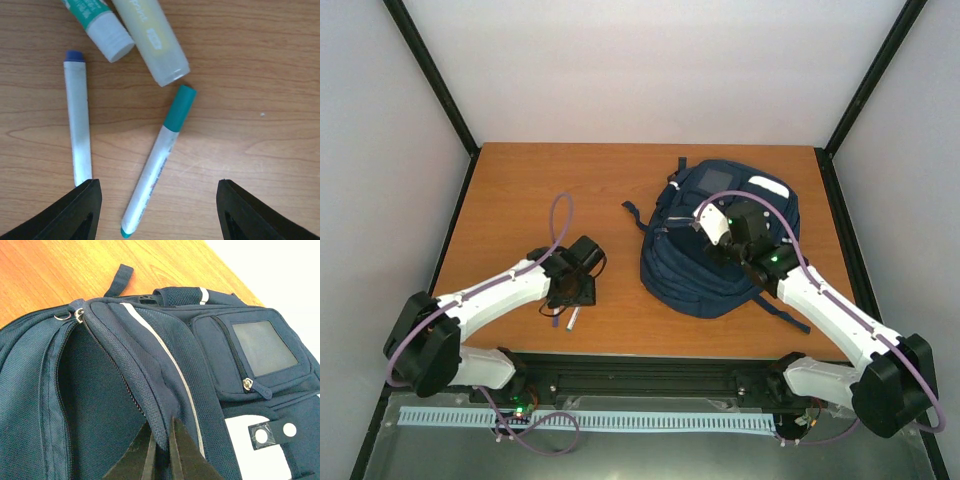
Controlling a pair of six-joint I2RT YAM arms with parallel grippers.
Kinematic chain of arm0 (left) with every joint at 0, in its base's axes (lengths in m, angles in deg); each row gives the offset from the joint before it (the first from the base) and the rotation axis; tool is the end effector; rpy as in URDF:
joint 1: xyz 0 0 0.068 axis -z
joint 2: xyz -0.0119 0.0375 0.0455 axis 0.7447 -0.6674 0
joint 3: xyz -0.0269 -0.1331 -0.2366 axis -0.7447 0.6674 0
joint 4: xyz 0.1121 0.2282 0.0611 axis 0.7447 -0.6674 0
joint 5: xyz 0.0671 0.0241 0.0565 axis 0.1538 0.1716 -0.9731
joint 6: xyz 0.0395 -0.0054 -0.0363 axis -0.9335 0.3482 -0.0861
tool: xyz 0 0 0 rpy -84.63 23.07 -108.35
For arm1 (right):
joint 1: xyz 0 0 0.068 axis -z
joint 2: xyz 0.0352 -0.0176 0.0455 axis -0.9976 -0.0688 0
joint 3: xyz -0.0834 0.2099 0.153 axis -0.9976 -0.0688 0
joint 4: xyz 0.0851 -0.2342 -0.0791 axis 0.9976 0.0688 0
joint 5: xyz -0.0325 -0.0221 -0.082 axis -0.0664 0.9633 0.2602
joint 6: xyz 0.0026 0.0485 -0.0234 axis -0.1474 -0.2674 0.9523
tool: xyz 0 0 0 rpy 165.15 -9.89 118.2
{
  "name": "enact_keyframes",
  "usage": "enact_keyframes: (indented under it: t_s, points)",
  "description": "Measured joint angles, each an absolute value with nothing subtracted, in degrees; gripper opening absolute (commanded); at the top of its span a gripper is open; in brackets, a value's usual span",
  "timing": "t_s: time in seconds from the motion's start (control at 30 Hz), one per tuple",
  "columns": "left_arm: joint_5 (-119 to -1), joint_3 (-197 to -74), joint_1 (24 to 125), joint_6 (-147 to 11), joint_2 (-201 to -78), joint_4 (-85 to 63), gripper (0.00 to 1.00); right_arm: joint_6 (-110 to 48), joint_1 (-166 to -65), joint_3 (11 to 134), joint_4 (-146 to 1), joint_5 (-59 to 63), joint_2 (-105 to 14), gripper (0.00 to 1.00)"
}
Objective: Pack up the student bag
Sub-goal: Pick up the stationery from the center of the board.
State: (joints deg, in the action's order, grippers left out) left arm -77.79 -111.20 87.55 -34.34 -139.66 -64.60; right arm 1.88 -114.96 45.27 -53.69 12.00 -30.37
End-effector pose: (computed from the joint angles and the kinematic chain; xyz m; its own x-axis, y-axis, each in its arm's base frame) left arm 0.1737 -0.1349 0.1993 -0.9638 -0.1082 -0.2436 -0.1096 0.9939 -0.0078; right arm 0.2210 0.1203 0.2742 -0.2684 -0.6504 -0.7106 -0.6354 0.6740 -0.3768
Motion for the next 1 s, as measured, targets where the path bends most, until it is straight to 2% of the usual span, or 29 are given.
enact_keyframes:
  t_s: [0.33,1.0]
  points:
    - [-76.85,-110.43,85.72,-35.59,-146.70,-63.09,0.44,1.91,-114.96,44.31,-54.04,11.11,-29.56,0.03]
    - [-74.60,-109.65,85.72,-38.04,-151.14,-59.81,0.24,1.91,-114.92,44.00,-53.96,10.36,-28.49,0.03]
